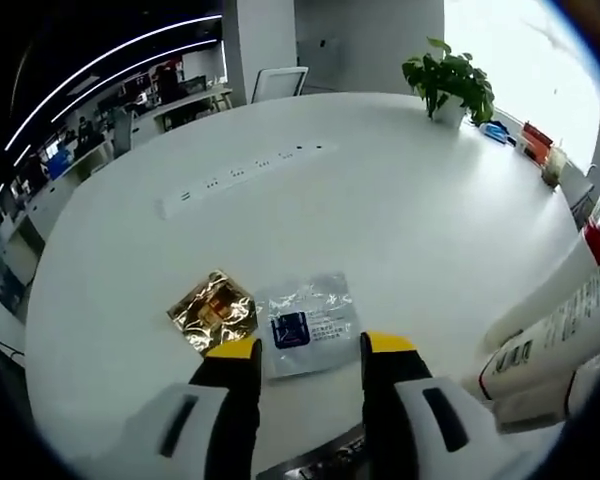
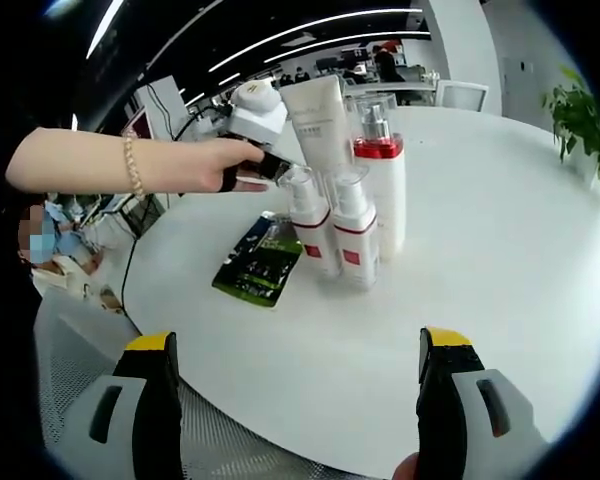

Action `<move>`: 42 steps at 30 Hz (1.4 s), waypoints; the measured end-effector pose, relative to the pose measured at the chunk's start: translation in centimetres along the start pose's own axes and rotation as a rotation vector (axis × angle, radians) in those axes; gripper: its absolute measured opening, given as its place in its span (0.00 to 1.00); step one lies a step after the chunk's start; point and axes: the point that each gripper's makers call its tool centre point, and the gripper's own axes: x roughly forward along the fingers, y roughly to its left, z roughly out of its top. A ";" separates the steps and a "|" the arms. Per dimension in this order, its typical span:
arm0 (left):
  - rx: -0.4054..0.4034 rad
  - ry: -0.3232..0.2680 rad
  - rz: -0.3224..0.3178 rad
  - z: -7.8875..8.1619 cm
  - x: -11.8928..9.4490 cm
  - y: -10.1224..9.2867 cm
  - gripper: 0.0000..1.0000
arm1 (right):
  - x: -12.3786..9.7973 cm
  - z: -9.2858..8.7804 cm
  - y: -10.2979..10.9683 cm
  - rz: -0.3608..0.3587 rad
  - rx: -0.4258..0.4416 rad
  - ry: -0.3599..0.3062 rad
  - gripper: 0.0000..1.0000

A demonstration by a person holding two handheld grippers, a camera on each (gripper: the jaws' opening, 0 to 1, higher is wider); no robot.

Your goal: Arrange the skincare products in the storage area until every visible bottle or jar stands upright without overlapping.

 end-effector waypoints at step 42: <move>-0.045 -0.146 -0.048 -1.7 -10.6 -1.1 0.39 | -0.5 1.4 0.4 -0.007 -0.069 -0.056 0.89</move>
